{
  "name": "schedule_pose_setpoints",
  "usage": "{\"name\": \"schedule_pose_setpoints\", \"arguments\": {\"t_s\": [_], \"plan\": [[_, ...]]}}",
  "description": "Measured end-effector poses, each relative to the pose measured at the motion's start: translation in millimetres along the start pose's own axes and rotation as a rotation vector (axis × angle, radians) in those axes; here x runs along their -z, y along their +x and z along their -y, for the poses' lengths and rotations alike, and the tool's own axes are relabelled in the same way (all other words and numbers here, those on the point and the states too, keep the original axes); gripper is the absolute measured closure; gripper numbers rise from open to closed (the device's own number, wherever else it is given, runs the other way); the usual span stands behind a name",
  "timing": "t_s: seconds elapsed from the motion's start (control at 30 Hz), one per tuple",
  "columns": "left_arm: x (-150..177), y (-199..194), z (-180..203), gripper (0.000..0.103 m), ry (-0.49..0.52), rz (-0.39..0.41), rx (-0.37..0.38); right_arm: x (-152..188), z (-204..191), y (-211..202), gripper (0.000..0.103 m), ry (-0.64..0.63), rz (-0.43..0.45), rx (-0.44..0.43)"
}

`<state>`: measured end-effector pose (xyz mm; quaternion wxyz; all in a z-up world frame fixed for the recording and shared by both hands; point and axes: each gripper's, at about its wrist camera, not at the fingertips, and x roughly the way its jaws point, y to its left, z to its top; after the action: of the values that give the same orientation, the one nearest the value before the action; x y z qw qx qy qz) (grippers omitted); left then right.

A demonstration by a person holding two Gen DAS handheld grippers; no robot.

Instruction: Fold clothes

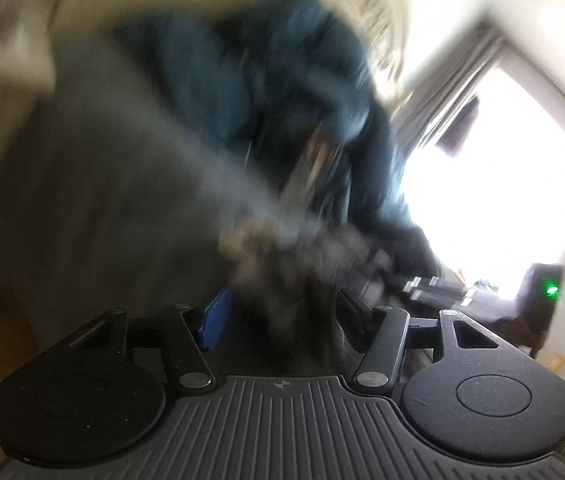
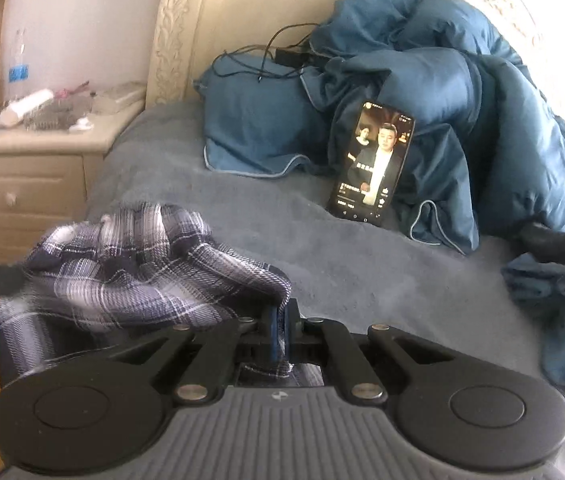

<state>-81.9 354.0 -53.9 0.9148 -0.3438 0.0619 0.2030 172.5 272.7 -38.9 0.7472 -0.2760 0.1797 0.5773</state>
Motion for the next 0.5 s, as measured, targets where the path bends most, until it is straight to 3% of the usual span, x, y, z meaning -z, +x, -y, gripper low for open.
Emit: {"name": "schedule_pose_setpoints", "arguments": {"t_s": [0.1,0.2,0.3,0.37,0.43,0.5], "plan": [[-15.9,-1.8,24.5,0.045,0.057,0.05,0.118,-3.1,0.4,2.8,0.099,0.001,-0.005,-0.009],[-17.1,28.0,46.5,0.045,0.08,-0.019,0.203,-5.1,1.3,5.1,0.099,0.014,-0.018,-0.012],[-11.0,74.9,51.5,0.046,0.121,-0.118,0.128,-5.7,8.8,-1.3,0.096,0.061,-0.024,-0.029],[-8.5,98.1,46.8,0.053,0.134,-0.153,0.052,-5.0,20.0,-15.3,0.078,0.098,-0.033,-0.037],[-10.5,105.3,40.2,0.052,0.128,-0.155,0.039,-0.4,32.3,-44.7,0.065,0.105,-0.008,-0.013],[-13.3,106.2,33.8,0.052,0.119,-0.147,0.04,10.7,45.9,-81.5,0.064,0.104,0.016,0.032]]}}
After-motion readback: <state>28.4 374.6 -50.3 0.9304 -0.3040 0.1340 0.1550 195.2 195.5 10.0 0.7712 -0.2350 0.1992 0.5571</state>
